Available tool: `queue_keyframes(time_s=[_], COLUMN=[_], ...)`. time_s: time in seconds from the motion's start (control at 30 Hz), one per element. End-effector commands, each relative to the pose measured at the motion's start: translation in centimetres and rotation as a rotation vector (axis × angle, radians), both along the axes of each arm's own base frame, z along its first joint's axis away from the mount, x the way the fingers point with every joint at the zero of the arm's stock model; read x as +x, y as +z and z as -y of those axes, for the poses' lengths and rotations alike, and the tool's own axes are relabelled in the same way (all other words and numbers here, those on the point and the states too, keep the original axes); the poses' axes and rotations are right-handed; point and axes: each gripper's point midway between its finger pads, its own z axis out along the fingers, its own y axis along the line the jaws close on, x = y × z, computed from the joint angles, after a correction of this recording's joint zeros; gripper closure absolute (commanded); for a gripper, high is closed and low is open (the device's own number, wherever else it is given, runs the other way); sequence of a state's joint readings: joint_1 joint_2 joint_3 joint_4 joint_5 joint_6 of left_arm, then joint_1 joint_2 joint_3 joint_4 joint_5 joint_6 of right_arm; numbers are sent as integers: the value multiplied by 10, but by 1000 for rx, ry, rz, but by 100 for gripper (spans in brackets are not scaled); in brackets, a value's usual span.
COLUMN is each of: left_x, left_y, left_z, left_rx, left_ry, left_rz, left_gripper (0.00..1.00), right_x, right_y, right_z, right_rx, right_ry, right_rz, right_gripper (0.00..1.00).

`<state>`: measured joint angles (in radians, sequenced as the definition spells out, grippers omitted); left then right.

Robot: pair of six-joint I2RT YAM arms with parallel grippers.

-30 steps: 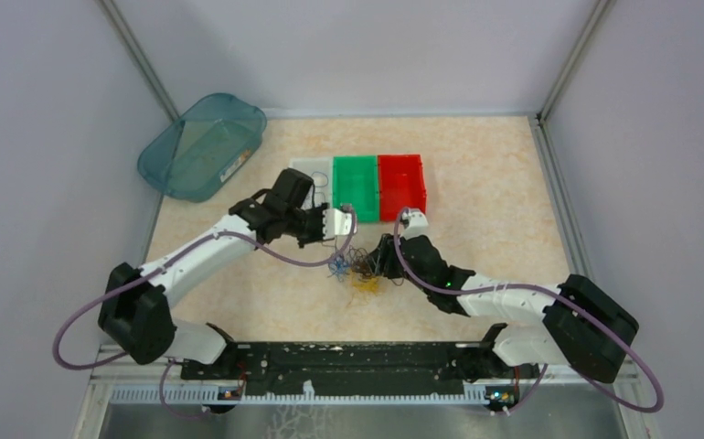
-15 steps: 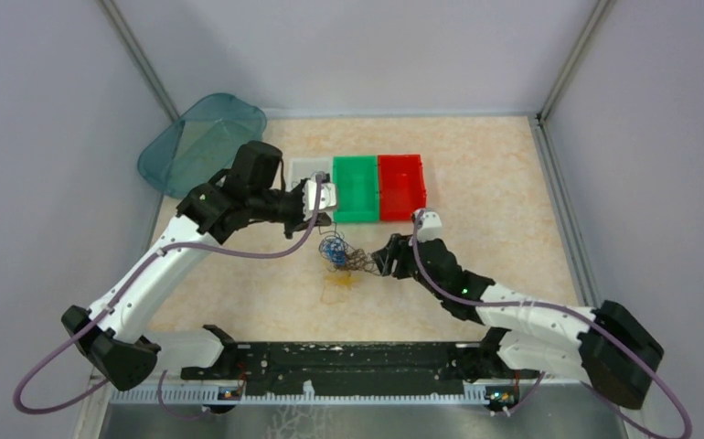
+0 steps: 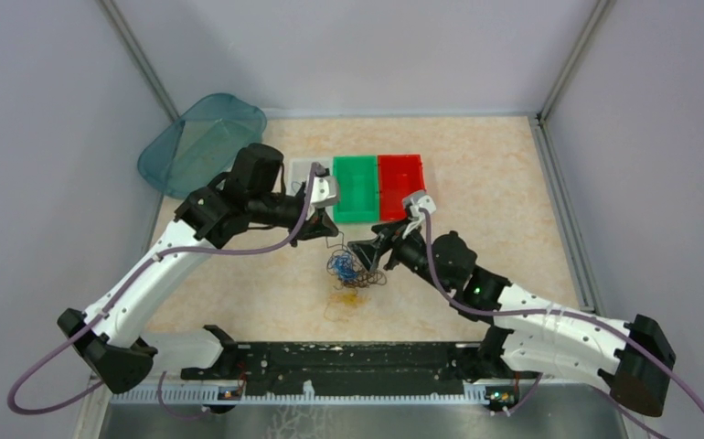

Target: Untangle the cables

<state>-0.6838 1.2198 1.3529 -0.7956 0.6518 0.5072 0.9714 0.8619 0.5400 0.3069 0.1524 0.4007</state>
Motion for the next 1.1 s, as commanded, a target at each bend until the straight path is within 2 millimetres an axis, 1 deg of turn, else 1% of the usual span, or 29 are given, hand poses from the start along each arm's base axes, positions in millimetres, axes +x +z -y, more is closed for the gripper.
queue_keyframes(time_s=[0.0, 0.13, 0.37, 0.47, 0.6, 0.63, 0.73, 0.9, 1.0, 1.07], left_x=[2, 4, -3, -6, -13, -15, -24, -34, -39, -43], left_y=[18, 18, 20, 23, 28, 31, 41, 75, 92, 98], left_z=[4, 4, 8, 9, 10, 11, 15, 20, 21, 21], left_rx=[-68, -66, -86, -93, -99, -106, -135, -197, -229, -227], left_ry=[42, 62, 50, 41, 20, 12, -14, -59, -89, -99], left_rz=[12, 7, -51, -65, -94, -99, -128, -139, -124, -135], left_gripper=[100, 100, 100, 100, 100, 100, 100, 100, 100, 100], right_x=[-7, -4, 12, 15, 25, 29, 35, 46, 47, 47], right_y=[31, 32, 37, 40, 40, 41, 34, 8, -4, -11], right_z=[-18, -24, -35, -39, -33, -30, -33, -38, -37, -37], right_rx=[25, 36, 69, 88, 115, 125, 114, 75, 81, 83], right_ry=[66, 69, 27, 15, -60, -84, -112, -153, -163, -167], right_rz=[108, 112, 117, 124, 121, 120, 114, 70, 45, 29], right_gripper=[23, 23, 23, 23, 25, 25, 26, 27, 28, 29])
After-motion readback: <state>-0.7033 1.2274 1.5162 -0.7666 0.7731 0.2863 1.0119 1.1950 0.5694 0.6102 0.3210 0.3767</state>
